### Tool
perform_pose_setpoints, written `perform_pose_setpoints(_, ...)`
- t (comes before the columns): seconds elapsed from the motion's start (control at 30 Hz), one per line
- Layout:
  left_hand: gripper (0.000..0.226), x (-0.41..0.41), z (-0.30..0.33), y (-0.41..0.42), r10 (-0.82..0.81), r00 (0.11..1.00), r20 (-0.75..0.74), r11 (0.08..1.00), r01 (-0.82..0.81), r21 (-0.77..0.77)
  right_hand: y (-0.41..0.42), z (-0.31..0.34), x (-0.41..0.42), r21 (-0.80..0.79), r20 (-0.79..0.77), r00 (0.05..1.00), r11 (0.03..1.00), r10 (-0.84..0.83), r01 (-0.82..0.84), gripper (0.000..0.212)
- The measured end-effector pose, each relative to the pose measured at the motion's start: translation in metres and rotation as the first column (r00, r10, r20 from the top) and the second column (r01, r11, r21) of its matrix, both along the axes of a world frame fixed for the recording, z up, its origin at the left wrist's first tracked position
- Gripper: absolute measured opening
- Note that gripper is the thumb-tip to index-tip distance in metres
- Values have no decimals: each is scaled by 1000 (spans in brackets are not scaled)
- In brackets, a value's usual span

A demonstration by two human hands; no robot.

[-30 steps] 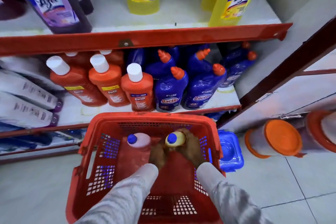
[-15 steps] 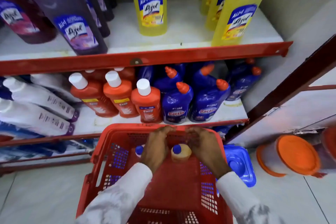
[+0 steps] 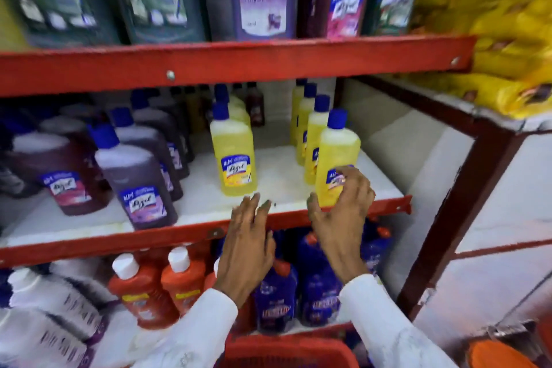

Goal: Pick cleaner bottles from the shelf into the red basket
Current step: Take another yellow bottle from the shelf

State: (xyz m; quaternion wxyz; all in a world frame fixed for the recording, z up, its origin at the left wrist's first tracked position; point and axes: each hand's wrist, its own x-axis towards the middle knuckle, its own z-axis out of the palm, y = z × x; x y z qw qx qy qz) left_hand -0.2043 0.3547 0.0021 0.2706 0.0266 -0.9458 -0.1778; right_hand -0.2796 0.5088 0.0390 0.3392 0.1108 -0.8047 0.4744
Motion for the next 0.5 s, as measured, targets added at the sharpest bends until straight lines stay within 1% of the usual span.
perform_pose_setpoints(0.07,58,-6,-2,-4,12,997,82,1000,-12,-4,-6,9,-20,-59,77,996,997,-53,57,87)
perform_pose_setpoints(0.1,59,-7,-3,-7,6,994,113,1000,-7,9,-9,11,-31,-87,133,990,995,-45,57,98)
perform_pose_setpoints(0.17,65,-7,-4,-8,-15,990,140,997,5,75,-11,13,-51,-147,250,968,989,17,20,111)
perform_pose_setpoints(0.23,69,-6,-4,-9,-37,991,127,991,20,133,-7,15,-70,-213,305,948,977,93,-27,109)
perform_pose_setpoints(0.37,68,-6,-1,-13,-78,991,109,981,57,187,5,21,-90,-221,322,924,965,208,-140,85)
perform_pose_setpoints(0.43,68,-7,-1,-14,-91,990,111,976,67,206,11,25,-91,-314,326,899,931,292,-188,78)
perform_pose_setpoints(0.5,70,-8,-4,-16,-94,989,116,971,66,228,18,32,-86,-450,285,867,856,409,-256,78)
